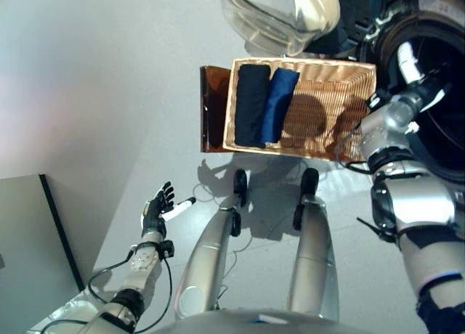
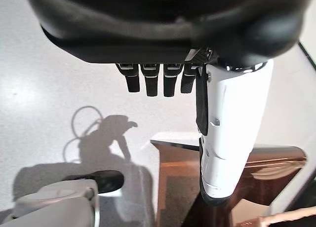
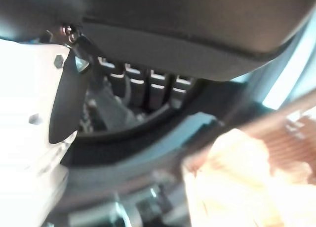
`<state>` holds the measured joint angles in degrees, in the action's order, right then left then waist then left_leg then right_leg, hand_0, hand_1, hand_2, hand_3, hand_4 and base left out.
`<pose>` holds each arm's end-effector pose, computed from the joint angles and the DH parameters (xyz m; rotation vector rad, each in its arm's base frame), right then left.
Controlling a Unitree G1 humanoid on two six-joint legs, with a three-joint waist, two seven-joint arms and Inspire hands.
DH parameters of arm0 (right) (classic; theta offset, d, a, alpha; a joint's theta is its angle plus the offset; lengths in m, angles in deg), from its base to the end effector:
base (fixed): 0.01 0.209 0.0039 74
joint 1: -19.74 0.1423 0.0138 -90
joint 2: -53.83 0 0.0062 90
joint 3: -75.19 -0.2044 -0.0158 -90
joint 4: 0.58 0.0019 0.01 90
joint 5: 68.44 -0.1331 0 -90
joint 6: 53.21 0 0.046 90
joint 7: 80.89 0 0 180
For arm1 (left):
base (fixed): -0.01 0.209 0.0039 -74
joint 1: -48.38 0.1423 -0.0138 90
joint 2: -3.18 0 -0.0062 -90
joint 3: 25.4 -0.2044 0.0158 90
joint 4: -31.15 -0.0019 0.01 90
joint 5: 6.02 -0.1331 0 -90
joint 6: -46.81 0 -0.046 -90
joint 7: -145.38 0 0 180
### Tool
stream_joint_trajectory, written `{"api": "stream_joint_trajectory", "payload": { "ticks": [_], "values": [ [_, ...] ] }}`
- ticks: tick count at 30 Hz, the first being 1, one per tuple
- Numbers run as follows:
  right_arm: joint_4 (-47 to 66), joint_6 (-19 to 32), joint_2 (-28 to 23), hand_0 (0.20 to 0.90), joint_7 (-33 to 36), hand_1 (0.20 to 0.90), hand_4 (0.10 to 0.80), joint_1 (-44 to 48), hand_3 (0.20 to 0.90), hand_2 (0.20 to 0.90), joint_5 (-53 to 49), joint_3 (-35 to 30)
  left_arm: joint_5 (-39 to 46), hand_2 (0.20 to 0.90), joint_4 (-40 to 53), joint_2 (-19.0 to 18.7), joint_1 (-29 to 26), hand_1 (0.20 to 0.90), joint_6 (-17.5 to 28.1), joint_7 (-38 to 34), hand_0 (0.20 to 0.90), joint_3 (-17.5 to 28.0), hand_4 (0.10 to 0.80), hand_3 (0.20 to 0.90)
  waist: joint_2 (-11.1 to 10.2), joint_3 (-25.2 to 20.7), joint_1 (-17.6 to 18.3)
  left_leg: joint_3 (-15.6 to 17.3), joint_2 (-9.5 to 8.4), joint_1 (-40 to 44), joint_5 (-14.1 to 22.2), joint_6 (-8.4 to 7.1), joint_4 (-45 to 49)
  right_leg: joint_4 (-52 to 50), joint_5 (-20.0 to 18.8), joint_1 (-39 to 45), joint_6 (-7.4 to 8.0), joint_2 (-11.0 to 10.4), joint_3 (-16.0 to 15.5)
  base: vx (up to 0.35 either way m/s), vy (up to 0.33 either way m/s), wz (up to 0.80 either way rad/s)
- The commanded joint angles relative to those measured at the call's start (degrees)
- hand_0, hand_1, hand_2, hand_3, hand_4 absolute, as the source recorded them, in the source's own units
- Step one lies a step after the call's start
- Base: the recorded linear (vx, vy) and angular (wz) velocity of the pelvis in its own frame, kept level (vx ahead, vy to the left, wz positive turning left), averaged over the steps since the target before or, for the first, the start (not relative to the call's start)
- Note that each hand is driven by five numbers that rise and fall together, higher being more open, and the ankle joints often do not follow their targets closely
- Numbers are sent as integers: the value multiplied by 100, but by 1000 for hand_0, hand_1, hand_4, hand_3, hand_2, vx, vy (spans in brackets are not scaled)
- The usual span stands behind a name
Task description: Pick up the clothes and place them into the washing machine
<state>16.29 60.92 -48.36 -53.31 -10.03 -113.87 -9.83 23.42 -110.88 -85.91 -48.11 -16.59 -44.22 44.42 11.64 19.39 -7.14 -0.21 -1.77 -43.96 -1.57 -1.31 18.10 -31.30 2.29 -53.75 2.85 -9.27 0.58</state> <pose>0.3630 -0.2606 0.1549 0.3556 -0.2244 -0.8008 0.1682 0.1976 -0.0816 -0.0217 0.3863 0.1825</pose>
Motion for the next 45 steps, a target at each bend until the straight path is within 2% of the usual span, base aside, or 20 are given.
{"api": "stream_joint_trajectory", "payload": {
  "ticks": [1,7,10,17,24,30,36,45],
  "values": [
    [626,486,169,900,-146,900,800,-401,900,900,215,231,-50,900,-314,-335,103,900,200,-203,900,404,800,900,-103,-340,-60,-55,-54,-105,0,-118,-233,513,98,586,-171,170,-355,0,0,0],
    [993,464,931,900,-443,900,800,-1581,900,900,255,149,-229,900,-753,-216,50,900,96,-219,900,520,800,900,-407,-430,-20,-140,-67,535,-36,-78,-570,1009,-32,1323,-92,169,-495,68,2,3],
    [1188,381,1309,900,-625,900,800,-2282,900,900,356,186,-321,900,-1061,-48,97,900,29,-190,900,541,800,900,-544,-525,3,-169,-69,1137,-96,-47,-919,1379,-135,1921,-9,119,-557,116,44,-6],
    [1071,126,1497,900,-747,900,800,-2761,900,900,731,410,-446,900,-1318,30,135,900,-5,-190,900,640,800,900,-627,-624,-9,-204,-108,1723,-135,-12,-1236,1820,-281,2537,103,-6,-659,66,32,-1],
    [327,-105,1364,900,-559,900,800,-2314,900,900,845,387,-408,900,-1469,-1,-57,900,44,-320,900,772,800,900,-534,-519,-129,-250,-265,1602,-34,35,-973,1800,-324,2583,101,-155,-698,15,43,9],
    [-217,-174,1241,900,-361,900,800,-1940,900,900,813,274,-376,900,-1326,42,11,900,44,-295,900,713,800,900,-475,-433,-255,-294,-381,1427,152,92,-594,1613,-242,2588,90,-233,-683,41,38,14],
    [-384,-117,1106,900,-249,900,800,-1672,900,900,623,246,-431,900,-1245,-5,-99,900,73,-381,900,626,800,900,-408,-314,-347,-275,-443,1095,242,106,-350,1442,-149,2364,59,-291,-713,26,53,12],
    [-829,-106,700,900,-3,900,800,-692,900,900,399,263,-452,900,-823,-103,-80,900,130,-401,900,373,800,900,-259,-66,-538,-189,-481,328,390,99,157,1068,-54,1706,10,-359,-647,1,52,8]
  ]
}}
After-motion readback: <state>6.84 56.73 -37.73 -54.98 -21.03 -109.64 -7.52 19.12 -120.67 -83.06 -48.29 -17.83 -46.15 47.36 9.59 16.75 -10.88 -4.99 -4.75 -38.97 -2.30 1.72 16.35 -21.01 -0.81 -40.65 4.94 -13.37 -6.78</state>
